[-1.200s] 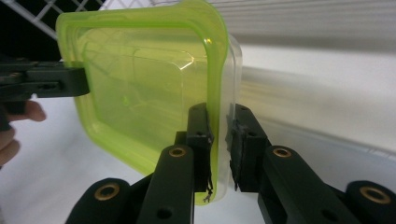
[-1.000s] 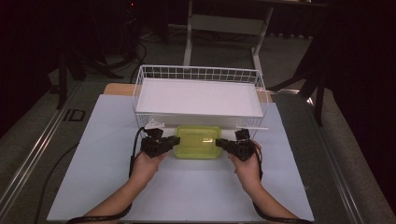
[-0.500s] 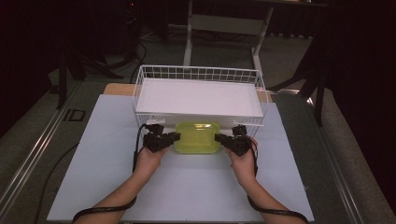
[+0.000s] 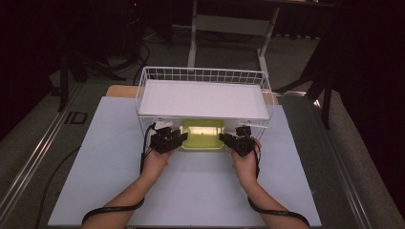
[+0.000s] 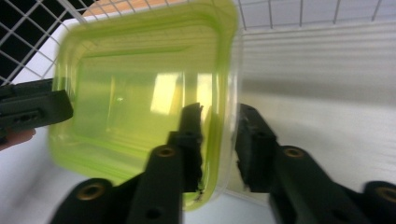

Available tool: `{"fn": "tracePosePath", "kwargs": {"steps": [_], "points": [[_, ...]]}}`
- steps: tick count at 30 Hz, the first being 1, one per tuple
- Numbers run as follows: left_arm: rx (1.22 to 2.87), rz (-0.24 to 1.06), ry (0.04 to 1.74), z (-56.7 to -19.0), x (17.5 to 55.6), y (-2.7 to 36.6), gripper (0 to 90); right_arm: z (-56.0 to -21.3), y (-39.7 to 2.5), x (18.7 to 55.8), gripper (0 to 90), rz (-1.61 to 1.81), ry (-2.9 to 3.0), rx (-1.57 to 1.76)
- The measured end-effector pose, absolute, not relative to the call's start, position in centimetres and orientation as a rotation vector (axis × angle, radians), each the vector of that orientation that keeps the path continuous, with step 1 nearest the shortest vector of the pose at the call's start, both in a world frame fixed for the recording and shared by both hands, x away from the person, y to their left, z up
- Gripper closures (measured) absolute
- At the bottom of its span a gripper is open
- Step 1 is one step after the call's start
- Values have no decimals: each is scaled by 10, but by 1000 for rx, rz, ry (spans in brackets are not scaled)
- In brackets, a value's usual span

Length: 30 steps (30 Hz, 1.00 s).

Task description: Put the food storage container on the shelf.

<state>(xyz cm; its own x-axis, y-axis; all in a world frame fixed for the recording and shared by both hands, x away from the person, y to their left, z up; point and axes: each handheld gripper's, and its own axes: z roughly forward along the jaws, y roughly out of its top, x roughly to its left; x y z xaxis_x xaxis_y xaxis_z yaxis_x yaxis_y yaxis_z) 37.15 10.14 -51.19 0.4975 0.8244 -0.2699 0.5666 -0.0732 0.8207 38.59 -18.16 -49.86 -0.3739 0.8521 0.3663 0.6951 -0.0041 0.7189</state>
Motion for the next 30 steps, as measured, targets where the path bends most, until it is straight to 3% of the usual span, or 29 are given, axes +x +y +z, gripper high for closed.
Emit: {"fn": "tracePosePath", "kwargs": {"steps": [9,10,14,17,19,25,28,30], "points": [[1709,333,1197,-516,378,102,526,-504,-181,388,652,1325,2049,1680],[1710,333,1190,-516,378,101,442,-504,-182,388,640,1336,2049,1668],[1701,333,1144,-514,375,103,323,-501,-179,383,515,1339,2025,1578],[1683,310,1141,-514,372,105,233,-495,-178,377,500,1337,2010,1533],[1687,297,1145,-514,368,105,116,-493,-178,374,503,1348,2019,1524],[1714,274,1065,-509,354,109,32,-485,-174,361,518,1363,2063,1481],[1739,271,1037,-504,344,111,32,-480,-171,353,543,1384,2081,1448],[1754,269,1020,-502,338,112,31,-477,-169,349,599,1380,2098,1429]]}}
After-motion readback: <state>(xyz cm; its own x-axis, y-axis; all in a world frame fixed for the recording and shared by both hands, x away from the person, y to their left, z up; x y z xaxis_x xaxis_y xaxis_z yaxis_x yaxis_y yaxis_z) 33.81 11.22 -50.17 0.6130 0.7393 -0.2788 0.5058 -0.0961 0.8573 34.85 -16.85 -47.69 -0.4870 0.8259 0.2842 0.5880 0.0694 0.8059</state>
